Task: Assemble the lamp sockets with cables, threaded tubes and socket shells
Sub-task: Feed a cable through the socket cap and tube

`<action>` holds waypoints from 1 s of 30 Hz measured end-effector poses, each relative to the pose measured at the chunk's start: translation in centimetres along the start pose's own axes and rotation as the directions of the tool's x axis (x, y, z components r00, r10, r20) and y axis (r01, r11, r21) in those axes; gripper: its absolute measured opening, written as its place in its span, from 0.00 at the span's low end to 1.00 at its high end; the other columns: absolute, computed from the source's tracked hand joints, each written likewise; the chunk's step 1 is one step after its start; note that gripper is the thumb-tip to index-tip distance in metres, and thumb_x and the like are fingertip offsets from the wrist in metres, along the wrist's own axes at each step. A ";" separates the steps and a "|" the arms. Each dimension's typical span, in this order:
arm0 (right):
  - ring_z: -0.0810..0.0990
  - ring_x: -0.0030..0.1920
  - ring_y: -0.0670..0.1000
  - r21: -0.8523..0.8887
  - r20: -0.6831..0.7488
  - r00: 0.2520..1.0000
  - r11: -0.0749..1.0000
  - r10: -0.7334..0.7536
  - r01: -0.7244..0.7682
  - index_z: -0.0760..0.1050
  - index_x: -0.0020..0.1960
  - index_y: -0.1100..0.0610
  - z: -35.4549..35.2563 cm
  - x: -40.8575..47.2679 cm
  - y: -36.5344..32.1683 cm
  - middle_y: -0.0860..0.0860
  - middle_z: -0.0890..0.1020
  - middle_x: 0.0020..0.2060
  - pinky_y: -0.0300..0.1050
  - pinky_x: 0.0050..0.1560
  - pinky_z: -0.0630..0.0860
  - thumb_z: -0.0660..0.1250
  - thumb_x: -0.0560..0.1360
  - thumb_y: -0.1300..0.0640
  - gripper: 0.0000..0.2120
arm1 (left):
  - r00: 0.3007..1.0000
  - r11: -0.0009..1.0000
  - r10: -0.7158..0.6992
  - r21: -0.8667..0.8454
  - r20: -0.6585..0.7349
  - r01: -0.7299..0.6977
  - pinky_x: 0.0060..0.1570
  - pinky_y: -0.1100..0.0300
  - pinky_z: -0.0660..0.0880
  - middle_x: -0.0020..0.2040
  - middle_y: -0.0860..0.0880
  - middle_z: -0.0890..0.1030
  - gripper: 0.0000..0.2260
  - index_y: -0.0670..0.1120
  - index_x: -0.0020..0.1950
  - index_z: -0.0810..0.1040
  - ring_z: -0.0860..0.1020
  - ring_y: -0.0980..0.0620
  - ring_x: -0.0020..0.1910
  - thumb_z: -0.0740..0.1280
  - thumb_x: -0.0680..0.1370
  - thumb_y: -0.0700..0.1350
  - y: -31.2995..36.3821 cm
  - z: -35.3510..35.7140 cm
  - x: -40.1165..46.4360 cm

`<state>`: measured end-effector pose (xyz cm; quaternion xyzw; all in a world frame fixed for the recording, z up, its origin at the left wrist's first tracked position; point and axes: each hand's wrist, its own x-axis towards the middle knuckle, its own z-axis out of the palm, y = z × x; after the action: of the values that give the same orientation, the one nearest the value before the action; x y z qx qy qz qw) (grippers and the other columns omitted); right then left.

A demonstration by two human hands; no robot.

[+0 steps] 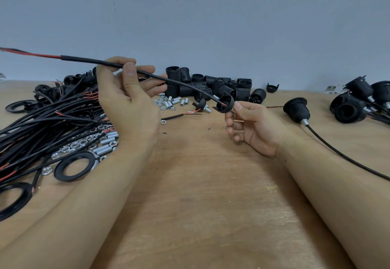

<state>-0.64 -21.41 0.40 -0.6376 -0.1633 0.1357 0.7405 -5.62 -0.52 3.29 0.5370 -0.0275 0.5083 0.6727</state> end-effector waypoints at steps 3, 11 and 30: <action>0.75 0.31 0.50 -0.005 0.003 1.000 1.000 0.001 -0.001 0.75 0.38 0.58 0.0 0.0 0.0 0.52 0.77 0.32 0.40 0.26 0.70 0.63 0.74 0.52 0.12 | 1.000 1.000 -0.001 -0.002 -0.003 0.001 0.37 0.57 0.80 0.42 0.45 0.82 0.05 0.49 0.51 0.69 0.84 0.45 0.35 0.55 0.85 0.42 0.1 -0.2 0.3; 0.75 0.31 0.50 -0.019 -0.004 1.000 1.000 0.019 -0.019 0.74 0.39 0.59 0.0 0.0 -0.1 0.52 0.76 0.32 0.40 0.26 0.69 0.59 0.80 0.54 0.14 | 1.000 1.000 -0.008 -0.004 -0.003 0.008 0.37 0.57 0.80 0.41 0.46 0.82 0.05 0.50 0.51 0.69 0.84 0.45 0.35 0.55 0.85 0.43 0.0 -0.2 0.3; 0.75 0.30 0.49 -0.008 -0.010 0.999 0.999 0.033 -0.033 0.74 0.38 0.59 0.1 -0.1 -0.1 0.52 0.77 0.32 0.39 0.25 0.70 0.63 0.73 0.51 0.12 | 1.000 1.000 -0.007 0.002 0.003 0.007 0.39 0.56 0.81 0.42 0.45 0.82 0.05 0.49 0.51 0.69 0.84 0.46 0.36 0.56 0.84 0.41 0.3 -0.1 0.1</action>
<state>-0.74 -21.34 0.55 -0.6440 -0.1499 0.1441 0.7363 -5.83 -0.40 3.46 0.5386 -0.0259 0.5053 0.6738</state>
